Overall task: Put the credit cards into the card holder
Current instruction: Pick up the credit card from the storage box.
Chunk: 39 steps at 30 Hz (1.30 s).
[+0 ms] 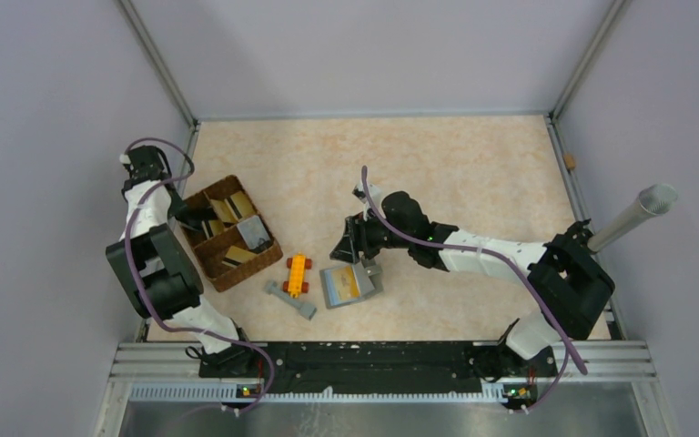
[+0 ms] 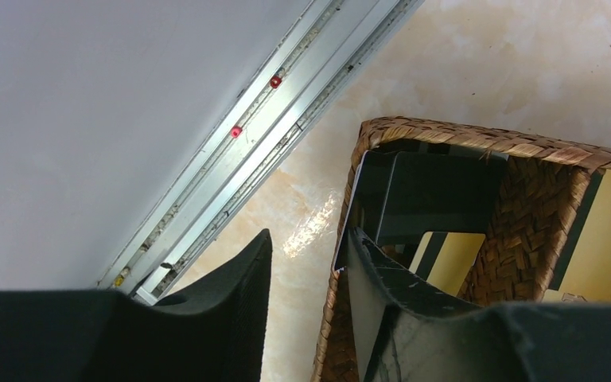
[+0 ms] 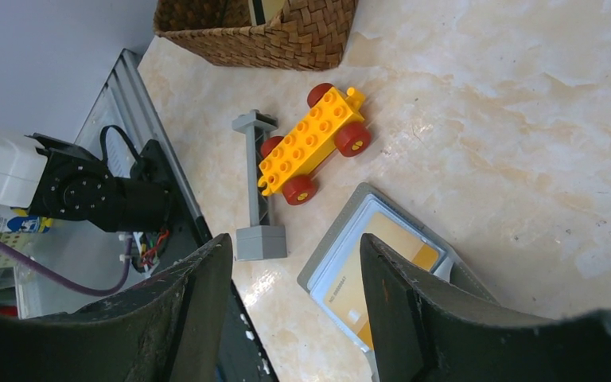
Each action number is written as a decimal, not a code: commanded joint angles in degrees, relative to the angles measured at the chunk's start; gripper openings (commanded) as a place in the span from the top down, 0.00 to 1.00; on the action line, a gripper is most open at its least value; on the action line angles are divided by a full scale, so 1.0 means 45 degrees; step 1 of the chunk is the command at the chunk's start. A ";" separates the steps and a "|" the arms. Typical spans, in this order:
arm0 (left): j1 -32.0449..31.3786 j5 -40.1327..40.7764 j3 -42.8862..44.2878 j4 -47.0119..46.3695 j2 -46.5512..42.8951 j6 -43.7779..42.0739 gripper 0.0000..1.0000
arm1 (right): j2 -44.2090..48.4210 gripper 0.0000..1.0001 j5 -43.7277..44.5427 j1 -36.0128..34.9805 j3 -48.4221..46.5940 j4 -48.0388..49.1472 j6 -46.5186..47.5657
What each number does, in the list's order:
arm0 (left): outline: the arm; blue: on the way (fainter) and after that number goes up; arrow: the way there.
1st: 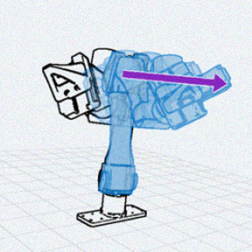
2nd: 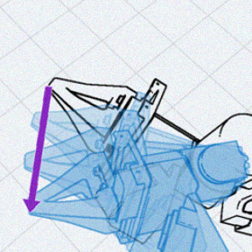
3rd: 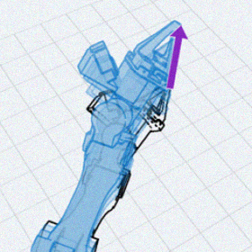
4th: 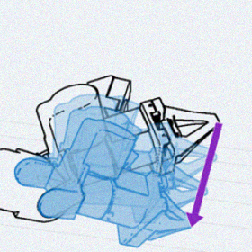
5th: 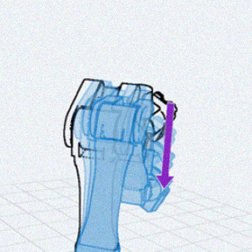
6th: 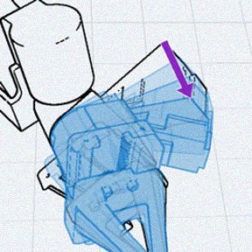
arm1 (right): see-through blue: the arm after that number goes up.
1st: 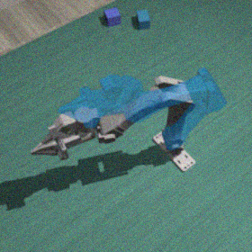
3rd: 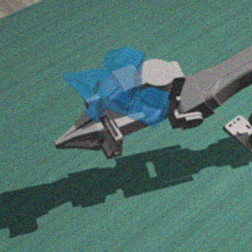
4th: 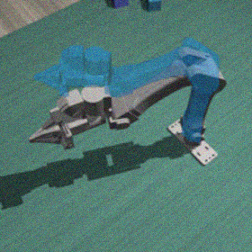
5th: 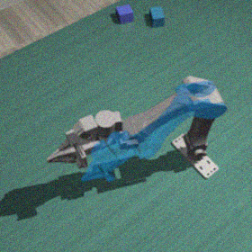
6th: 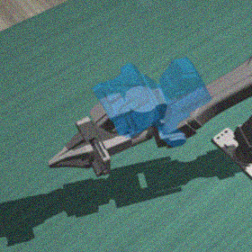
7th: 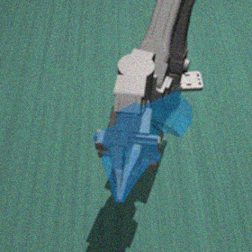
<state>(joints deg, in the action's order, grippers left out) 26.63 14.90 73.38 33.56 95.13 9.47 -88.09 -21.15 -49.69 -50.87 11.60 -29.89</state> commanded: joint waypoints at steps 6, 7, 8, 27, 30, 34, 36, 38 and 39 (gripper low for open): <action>0.0117 -0.0020 -0.0053 -0.0407 -0.0314 -0.0152 0.66 | 0.0006 0.41 -0.0262 0.0081 0.0089 0.0816 -0.0100; 0.0117 -0.0020 -0.0055 -0.0407 -0.0288 -0.0151 0.68 | 0.0006 0.41 -0.0289 0.0085 0.0093 0.0831 -0.0111; 0.0117 -0.0013 -0.0040 -0.0407 -0.0282 -0.0152 0.70 | -0.0004 0.41 -0.0282 0.0081 0.0094 0.0840 -0.0118; 0.0112 -0.0643 -0.0300 -0.0793 -0.0689 -0.0201 1.00 | -0.0130 0.41 -0.0439 0.0077 0.0288 0.1114 -0.0300; 0.0117 -0.0770 -0.0430 -0.0952 -0.0940 -0.0221 1.00 | -0.0121 0.41 -0.0448 0.0078 0.0289 0.1147 -0.0310; 0.0117 -0.0699 -0.0523 -0.1072 -0.0896 -0.0308 1.00 | -0.0150 0.41 -0.0491 0.0082 0.0289 0.1168 -0.0328; 0.0107 -0.0603 -0.0446 -0.0989 -0.0762 -0.0292 1.00 | -0.0150 0.41 -0.0498 0.0085 0.0289 0.1163 -0.0329; 0.0117 -0.0569 -0.0372 -0.0914 -0.0676 -0.0260 0.96 | -0.0149 0.41 -0.0515 0.0083 0.0289 0.1168 -0.0331; 0.0117 -0.0526 -0.0383 -0.0927 -0.0672 -0.0278 0.94 | -0.0145 0.41 -0.0520 0.0080 0.0289 0.1173 -0.0326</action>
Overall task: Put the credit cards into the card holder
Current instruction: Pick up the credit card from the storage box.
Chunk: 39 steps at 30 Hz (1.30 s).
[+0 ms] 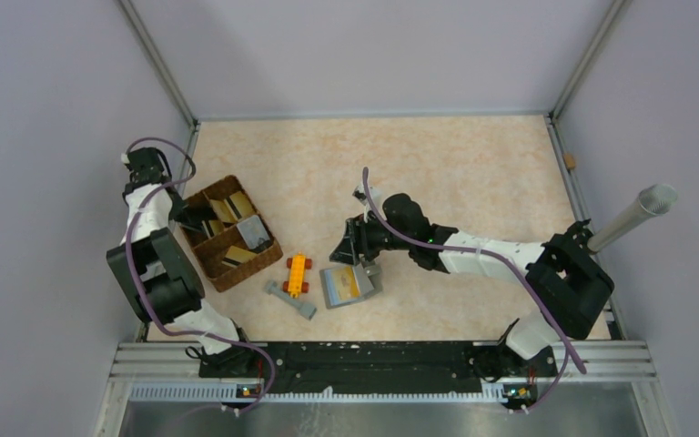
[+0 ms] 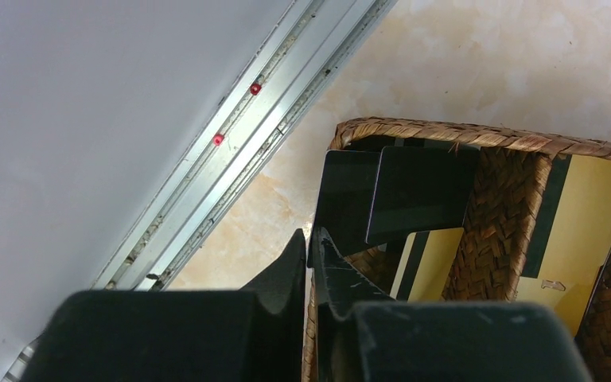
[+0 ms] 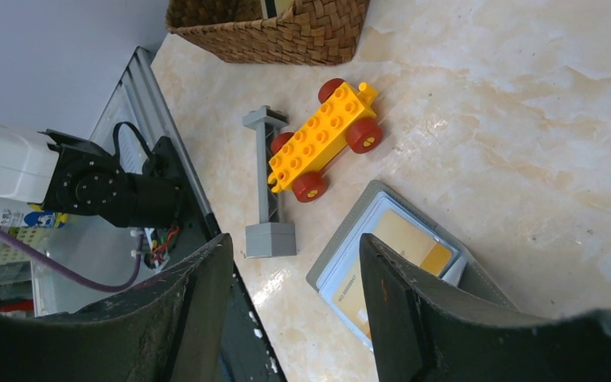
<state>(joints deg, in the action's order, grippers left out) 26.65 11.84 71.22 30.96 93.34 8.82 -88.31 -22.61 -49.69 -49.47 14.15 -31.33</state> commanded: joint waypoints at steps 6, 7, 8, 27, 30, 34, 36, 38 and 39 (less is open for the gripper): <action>0.0111 0.0247 0.0189 -0.0321 -0.0040 -0.0163 0.84 | -0.0159 0.41 -0.0305 0.0085 -0.0041 0.0658 -0.0028; 0.0112 0.0259 0.0213 -0.0299 0.0000 -0.0163 0.83 | -0.0171 0.41 -0.0334 0.0071 -0.0041 0.0678 -0.0039; 0.0109 0.0258 0.0216 -0.0293 0.0039 -0.0161 0.83 | -0.0179 0.41 -0.0328 0.0084 -0.0041 0.0697 -0.0043; 0.0131 -0.0068 0.0164 -0.0670 0.0400 -0.0065 0.89 | -0.0270 0.42 -0.0537 0.0162 0.0096 0.1015 -0.0222; 0.0121 -0.0178 0.0145 -0.0727 0.0379 -0.0065 0.85 | -0.0297 0.42 -0.0578 0.0170 0.0096 0.1043 -0.0242; 0.0127 -0.0264 0.0159 -0.0742 0.0389 -0.0065 0.80 | -0.0331 0.42 -0.0639 0.0183 0.0096 0.1111 -0.0281; 0.0130 -0.0272 0.0172 -0.0765 0.0422 -0.0082 0.75 | -0.0326 0.42 -0.0673 0.0181 0.0096 0.1112 -0.0297; 0.0131 -0.0291 0.0177 -0.0767 0.0509 -0.0104 0.71 | -0.0336 0.42 -0.0678 0.0169 0.0096 0.1113 -0.0283; 0.0122 -0.0287 0.0192 -0.0752 0.0567 -0.0104 0.71 | -0.0321 0.42 -0.0678 0.0172 0.0096 0.1113 -0.0291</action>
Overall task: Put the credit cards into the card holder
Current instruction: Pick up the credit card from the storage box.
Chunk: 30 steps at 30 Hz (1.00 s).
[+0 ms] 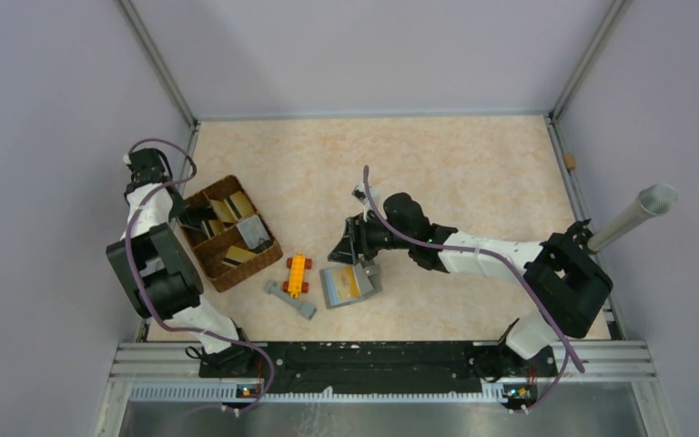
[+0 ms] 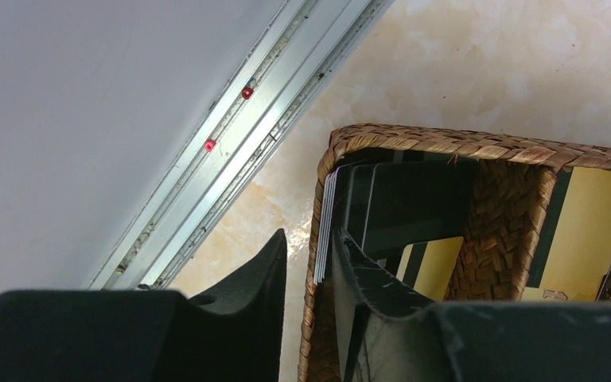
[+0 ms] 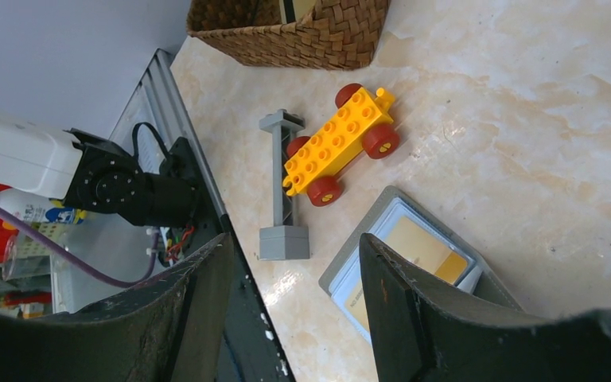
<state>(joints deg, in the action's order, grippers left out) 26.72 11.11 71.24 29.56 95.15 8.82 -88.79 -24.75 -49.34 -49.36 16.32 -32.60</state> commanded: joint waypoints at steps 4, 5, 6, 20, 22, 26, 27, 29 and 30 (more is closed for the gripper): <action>0.0112 -0.0226 0.0217 -0.0417 0.0292 -0.0090 0.68 | -0.0209 0.42 -0.0222 0.0103 0.0090 0.0666 -0.0004; 0.0116 -0.0256 0.0220 -0.0417 0.0328 -0.0085 0.66 | -0.0204 0.42 -0.0239 0.0100 0.0105 0.0661 -0.0014; 0.0105 -0.0277 0.0220 -0.0417 0.0360 -0.0082 0.64 | -0.0209 0.42 -0.0256 0.0105 0.0110 0.0665 -0.0020; 0.0103 0.0484 0.0516 -0.0241 0.1129 -0.0119 0.51 | -0.0170 0.42 -0.0300 0.0118 0.0130 0.0704 -0.0021; 0.0112 0.0563 0.0465 -0.0266 0.0989 -0.0104 0.56 | -0.0165 0.42 -0.0318 0.0121 0.0149 0.0723 -0.0026; 0.0116 0.0485 0.0313 -0.0436 0.0676 -0.0076 0.63 | -0.0187 0.42 -0.0320 0.0123 0.0149 0.0735 -0.0059; 0.0117 0.0439 0.0305 -0.0436 0.0623 -0.0042 0.64 | -0.0177 0.42 -0.0329 0.0120 0.0149 0.0762 -0.0075; 0.0111 0.0283 0.0300 -0.0478 0.0453 -0.0027 0.65 | -0.0204 0.42 -0.0338 0.0125 0.0149 0.0766 -0.0069; 0.0116 0.0267 0.0262 -0.0508 0.0383 -0.0014 0.65 | -0.0209 0.42 -0.0334 0.0123 0.0149 0.0783 -0.0088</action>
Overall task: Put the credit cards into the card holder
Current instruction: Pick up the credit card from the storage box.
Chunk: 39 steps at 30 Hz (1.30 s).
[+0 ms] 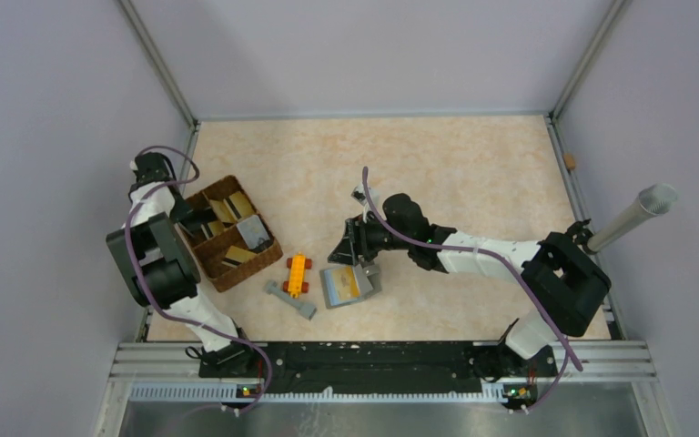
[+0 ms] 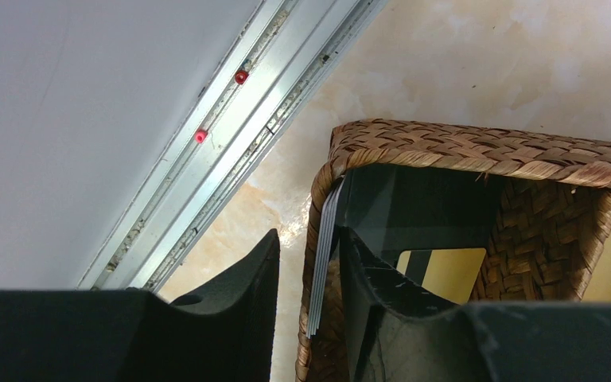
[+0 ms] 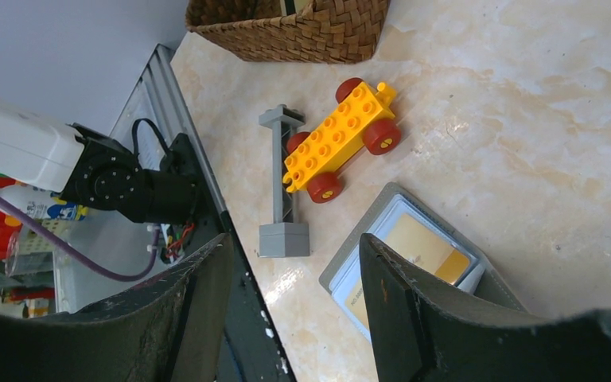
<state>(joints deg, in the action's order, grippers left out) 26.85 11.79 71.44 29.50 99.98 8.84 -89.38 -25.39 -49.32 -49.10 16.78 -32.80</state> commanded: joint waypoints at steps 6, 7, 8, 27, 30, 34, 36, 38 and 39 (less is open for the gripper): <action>0.0077 0.0113 0.0130 -0.0517 -0.1041 0.0008 0.66 | -0.0175 0.42 -0.0235 0.0115 0.0052 0.0695 -0.0090; 0.0086 0.0114 0.0093 -0.0544 -0.1078 -0.0020 0.66 | -0.0190 0.42 -0.0237 0.0119 0.0052 0.0695 -0.0084; 0.0078 0.0114 0.0054 -0.0598 -0.1102 -0.0057 0.67 | -0.0195 0.42 -0.0237 0.0120 0.0052 0.0700 -0.0093; 0.0073 0.0270 -0.0183 -0.0731 -0.1832 -0.0011 0.90 | -0.0346 0.42 -0.0334 0.0120 0.0013 0.0724 -0.0161; 0.0084 0.0345 -0.0192 -0.0754 -0.1920 -0.0012 0.96 | -0.0370 0.42 -0.0354 0.0115 0.0013 0.0743 -0.0158; 0.0087 0.0520 -0.0257 -0.0834 -0.2138 -0.0009 1.00 | -0.0371 0.42 -0.0355 0.0115 0.0013 0.0742 -0.0170; 0.0076 0.0605 -0.0351 -0.0964 -0.2308 -0.0002 1.00 | -0.0371 0.42 -0.0374 0.0118 0.0013 0.0744 -0.0171; 0.0088 0.0644 -0.0426 -0.1110 -0.2500 0.0008 1.00 | -0.0371 0.42 -0.0393 0.0120 0.0013 0.0747 -0.0169; 0.0088 0.0666 -0.0468 -0.1201 -0.2615 0.0018 1.00 | -0.0371 0.42 -0.0394 0.0120 0.0013 0.0745 -0.0155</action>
<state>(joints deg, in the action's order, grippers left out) 26.85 12.49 70.08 27.75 92.42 8.88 -90.89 -26.30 -49.32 -49.10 17.61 -33.67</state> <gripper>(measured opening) 0.002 0.586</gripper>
